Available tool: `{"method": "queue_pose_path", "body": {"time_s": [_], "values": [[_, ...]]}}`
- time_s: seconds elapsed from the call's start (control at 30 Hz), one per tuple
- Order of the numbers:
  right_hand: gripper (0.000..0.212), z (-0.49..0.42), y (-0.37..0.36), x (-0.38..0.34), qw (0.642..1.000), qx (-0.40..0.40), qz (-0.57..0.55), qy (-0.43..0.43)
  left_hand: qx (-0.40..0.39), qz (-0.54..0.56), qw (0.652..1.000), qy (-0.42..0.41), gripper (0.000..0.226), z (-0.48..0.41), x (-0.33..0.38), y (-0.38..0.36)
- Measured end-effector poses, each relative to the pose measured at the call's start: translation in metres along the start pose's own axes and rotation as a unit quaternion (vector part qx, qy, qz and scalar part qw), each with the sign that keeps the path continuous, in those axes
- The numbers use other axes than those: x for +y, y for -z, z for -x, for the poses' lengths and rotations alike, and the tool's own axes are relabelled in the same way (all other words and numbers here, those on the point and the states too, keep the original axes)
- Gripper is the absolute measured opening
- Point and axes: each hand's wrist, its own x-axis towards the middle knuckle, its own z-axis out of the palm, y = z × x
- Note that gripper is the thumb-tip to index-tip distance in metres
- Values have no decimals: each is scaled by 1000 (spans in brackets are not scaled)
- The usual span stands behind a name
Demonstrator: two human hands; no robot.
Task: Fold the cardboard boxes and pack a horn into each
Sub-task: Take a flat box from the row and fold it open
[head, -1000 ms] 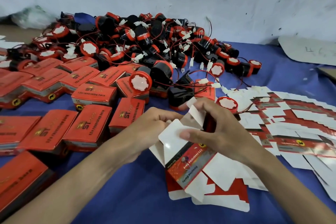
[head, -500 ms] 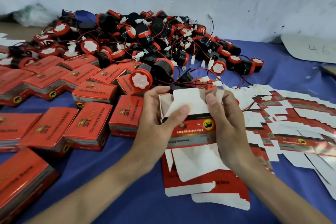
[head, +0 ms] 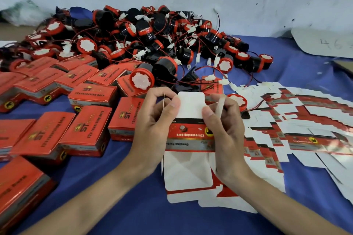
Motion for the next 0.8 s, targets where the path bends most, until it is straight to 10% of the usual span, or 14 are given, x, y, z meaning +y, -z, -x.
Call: {"method": "queue_pose_path", "body": {"time_s": [0.23,0.53,0.8], "values": [[18,-1,0,3,999,5,21,23,-135,-20,986,95,35,1,2,4],[30,3,3,-8,986,-159,31,-41,1,-79,996,-27,18,2,-3,7],[30,-2,4,-5,992,-120,35,0,-5,-33,999,-41,22,1,-3,3]]}}
